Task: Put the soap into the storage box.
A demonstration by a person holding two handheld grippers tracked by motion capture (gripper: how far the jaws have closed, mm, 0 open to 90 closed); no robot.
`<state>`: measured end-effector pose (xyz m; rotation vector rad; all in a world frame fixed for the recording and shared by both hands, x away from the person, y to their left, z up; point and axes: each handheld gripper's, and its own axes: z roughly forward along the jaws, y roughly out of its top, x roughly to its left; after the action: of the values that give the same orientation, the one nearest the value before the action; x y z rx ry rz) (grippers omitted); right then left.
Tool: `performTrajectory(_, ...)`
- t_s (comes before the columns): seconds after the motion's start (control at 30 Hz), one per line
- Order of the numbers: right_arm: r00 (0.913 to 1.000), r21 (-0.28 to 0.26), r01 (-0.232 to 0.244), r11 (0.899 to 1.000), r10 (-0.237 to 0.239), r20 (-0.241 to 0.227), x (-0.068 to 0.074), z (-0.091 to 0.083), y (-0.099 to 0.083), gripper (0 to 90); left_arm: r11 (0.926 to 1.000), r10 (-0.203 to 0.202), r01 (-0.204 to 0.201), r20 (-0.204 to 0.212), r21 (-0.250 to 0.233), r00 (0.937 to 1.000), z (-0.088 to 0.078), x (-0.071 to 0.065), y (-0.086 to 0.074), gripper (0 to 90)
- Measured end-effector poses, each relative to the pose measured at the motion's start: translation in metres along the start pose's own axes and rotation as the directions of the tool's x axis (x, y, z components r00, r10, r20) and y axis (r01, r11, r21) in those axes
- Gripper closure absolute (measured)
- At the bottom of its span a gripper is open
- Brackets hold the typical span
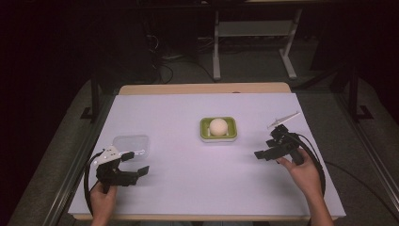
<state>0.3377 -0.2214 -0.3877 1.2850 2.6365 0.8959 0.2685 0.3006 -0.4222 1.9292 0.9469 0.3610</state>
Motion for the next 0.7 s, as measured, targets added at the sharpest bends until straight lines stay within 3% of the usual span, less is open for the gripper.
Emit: performTrajectory(0.7, 0.9989, -0.017, -0.045, 0.999, 0.045, 0.012, -0.002, -0.012, -0.037, 25.5, 1.0000, -0.002, 0.002, -0.009, 0.002, 1.0000, 0.000, 0.000, 0.000, 12.9)
